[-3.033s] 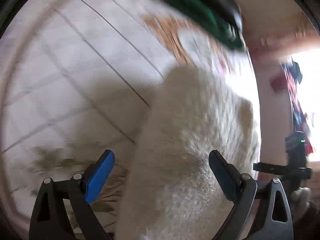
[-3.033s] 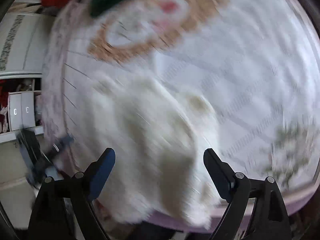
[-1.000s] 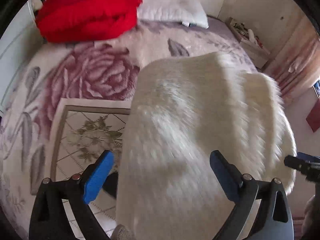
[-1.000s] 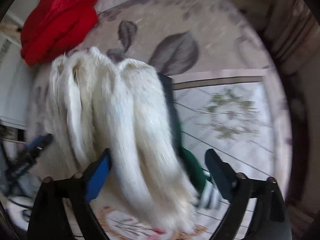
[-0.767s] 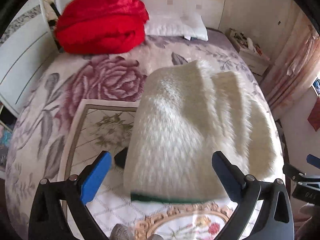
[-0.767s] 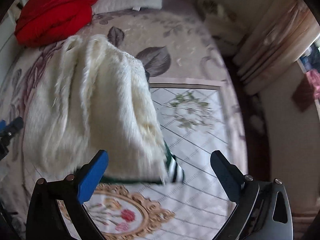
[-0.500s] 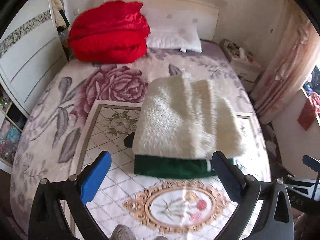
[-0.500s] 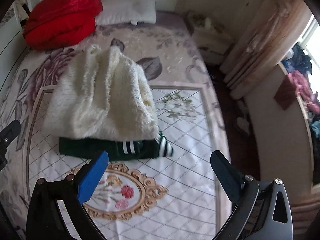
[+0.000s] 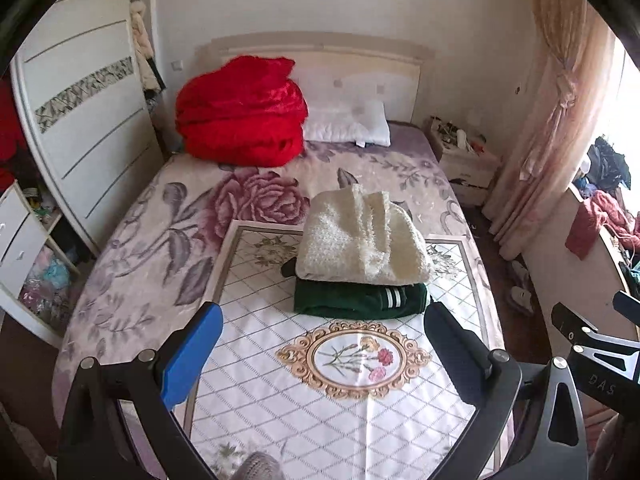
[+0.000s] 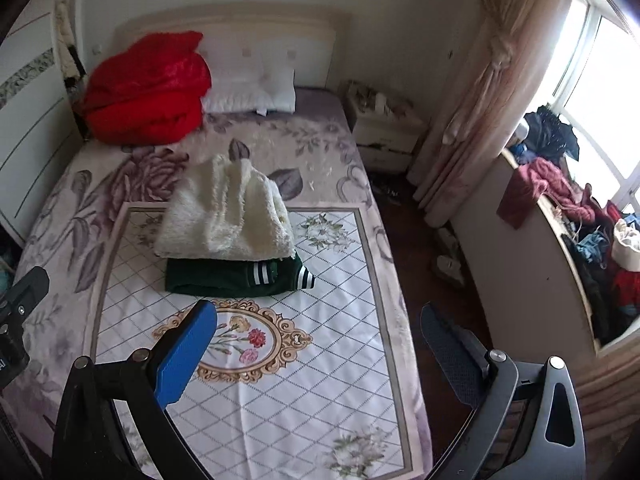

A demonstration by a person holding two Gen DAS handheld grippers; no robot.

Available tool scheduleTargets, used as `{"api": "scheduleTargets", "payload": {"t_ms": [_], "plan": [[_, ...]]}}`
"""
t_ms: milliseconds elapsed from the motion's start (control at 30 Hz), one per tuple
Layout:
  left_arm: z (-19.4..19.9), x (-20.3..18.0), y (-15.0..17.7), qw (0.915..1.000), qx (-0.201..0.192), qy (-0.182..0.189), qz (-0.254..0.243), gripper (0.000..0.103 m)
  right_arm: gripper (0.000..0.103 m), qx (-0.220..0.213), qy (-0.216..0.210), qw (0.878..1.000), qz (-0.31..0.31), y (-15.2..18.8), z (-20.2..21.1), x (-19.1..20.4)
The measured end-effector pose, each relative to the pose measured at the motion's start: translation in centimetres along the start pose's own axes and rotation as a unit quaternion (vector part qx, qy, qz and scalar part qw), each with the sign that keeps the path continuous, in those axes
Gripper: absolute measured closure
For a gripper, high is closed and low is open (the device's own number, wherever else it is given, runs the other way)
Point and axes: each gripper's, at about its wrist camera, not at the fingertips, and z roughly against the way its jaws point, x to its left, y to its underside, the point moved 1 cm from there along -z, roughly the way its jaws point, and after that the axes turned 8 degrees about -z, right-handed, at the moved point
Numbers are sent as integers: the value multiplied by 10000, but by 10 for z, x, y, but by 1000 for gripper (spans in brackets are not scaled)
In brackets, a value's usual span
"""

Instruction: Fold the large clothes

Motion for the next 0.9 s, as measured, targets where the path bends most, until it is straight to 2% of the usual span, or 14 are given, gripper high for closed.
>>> {"api": "scheduleTargets", "payload": {"t_ms": [267, 533, 700, 900], "plan": [[101, -5, 21, 9993, -313, -204, -10, 0, 0, -376, -337, 9987, -6, 38, 126, -25], [169, -14, 28, 9976, -565, -367, -140, 0, 0, -840, -580, 9947, -103, 58, 230, -52], [190, -16, 32, 9979, -522, -364, -89, 0, 0, -1014, -689, 9925, -18, 63, 270, -60], [205, -17, 37, 9983, -485, -326, -60, 0, 0, -1097, -719, 9914, -10, 65, 298, -67]]}}
